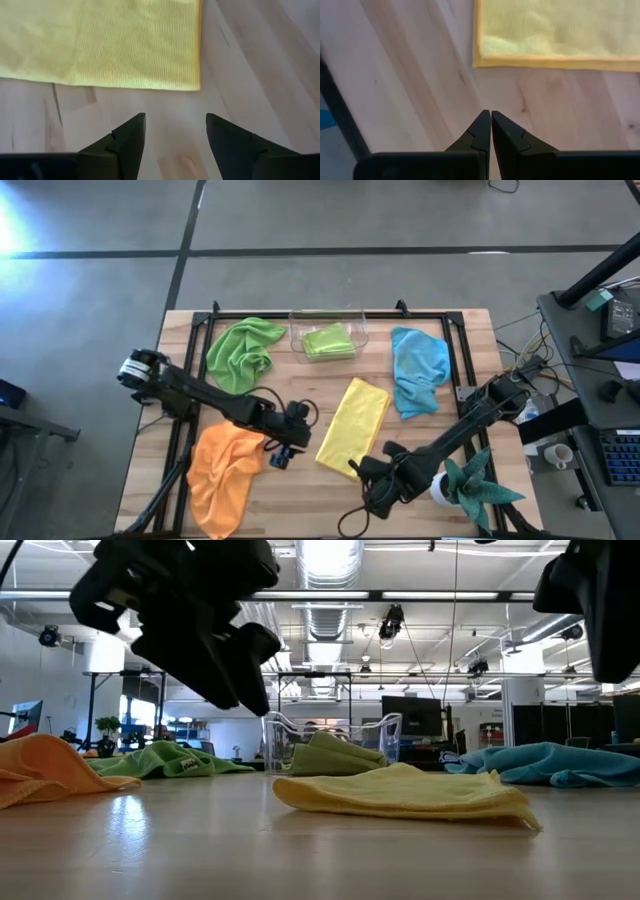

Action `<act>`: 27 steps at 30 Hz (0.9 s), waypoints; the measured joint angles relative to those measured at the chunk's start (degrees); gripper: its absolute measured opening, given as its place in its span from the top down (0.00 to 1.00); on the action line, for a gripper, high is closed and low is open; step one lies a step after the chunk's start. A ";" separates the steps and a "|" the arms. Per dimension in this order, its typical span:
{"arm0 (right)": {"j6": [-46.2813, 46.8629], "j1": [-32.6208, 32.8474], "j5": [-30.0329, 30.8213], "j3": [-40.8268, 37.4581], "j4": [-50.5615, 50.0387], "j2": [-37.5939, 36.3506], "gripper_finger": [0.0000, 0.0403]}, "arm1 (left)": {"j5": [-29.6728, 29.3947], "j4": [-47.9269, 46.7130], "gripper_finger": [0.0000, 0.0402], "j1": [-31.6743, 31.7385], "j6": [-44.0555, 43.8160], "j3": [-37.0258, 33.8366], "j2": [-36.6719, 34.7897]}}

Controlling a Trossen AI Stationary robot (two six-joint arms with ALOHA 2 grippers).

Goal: Fold microfiber towels
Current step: Fold the yellow microfiber towel

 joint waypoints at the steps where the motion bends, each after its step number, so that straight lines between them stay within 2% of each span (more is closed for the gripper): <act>1: 0.00 -0.14 0.17 -0.02 0.13 0.00 0.97 | -0.15 0.01 0.52 -0.08 0.04 0.52 0.70; 4: 0.02 -0.76 -0.09 -0.04 0.61 0.00 0.97 | -0.19 0.16 0.52 -0.40 1.81 2.03 2.85; 9: -0.25 -1.94 -0.10 -0.03 2.60 0.00 0.97 | -0.36 -0.03 0.52 -0.88 11.30 3.93 6.92; 19: -0.33 -2.14 -0.09 -0.04 3.35 0.00 0.97 | -0.92 2.08 0.52 -2.67 15.22 6.51 11.46; 24: -0.31 -2.16 -0.07 -0.02 3.74 0.00 0.97 | -6.78 2.60 0.52 -3.16 20.40 6.36 13.47; 27: -0.30 -2.14 -0.07 -0.04 4.03 0.00 0.97 | -7.30 3.19 0.52 -3.20 22.06 6.90 13.83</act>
